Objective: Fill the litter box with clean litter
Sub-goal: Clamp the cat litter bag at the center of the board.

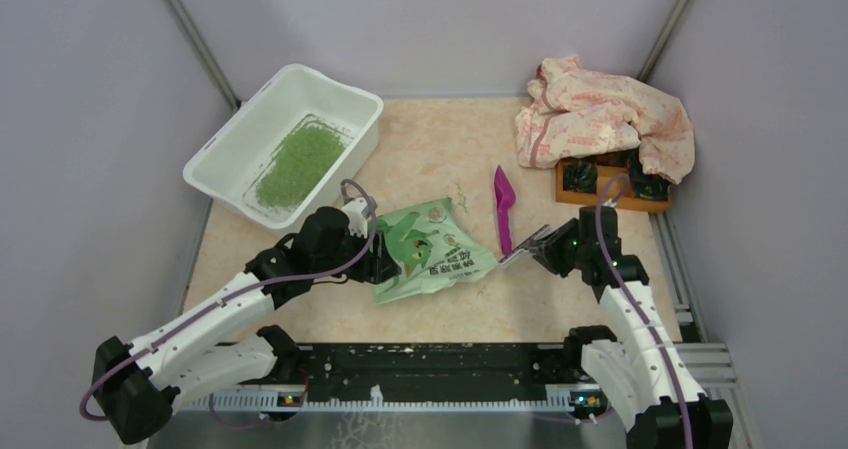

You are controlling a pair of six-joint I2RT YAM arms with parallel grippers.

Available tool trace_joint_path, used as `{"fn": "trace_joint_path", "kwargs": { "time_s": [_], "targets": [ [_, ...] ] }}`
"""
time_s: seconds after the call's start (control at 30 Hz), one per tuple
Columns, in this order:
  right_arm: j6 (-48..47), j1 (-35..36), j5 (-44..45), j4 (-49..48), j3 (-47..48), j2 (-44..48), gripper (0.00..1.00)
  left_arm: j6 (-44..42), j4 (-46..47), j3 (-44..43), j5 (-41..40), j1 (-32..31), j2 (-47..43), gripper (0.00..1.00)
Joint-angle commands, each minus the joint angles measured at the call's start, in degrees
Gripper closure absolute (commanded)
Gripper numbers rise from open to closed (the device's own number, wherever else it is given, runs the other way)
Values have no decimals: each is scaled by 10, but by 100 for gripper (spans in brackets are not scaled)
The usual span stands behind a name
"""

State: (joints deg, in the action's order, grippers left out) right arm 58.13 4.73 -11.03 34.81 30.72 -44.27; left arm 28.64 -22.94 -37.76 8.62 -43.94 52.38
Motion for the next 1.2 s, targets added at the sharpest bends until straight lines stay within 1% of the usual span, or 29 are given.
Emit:
{"fn": "trace_joint_path", "kwargs": {
  "time_s": [0.0,0.3,0.7,1.17],
  "targets": [
    [10,8,-10,-41,1,5,100,-7,7,-3,6,0,1,39],
    [35,39,5,-68,-8,-8,100,-8,8,-2,8,0,1,39],
    [55,72,25,-79,-11,-17,100,-9,8,4,7,0,-8,39],
    [94,132,59,-107,-19,-37,100,-8,7,5,7,0,-11,39]
  ]
}}
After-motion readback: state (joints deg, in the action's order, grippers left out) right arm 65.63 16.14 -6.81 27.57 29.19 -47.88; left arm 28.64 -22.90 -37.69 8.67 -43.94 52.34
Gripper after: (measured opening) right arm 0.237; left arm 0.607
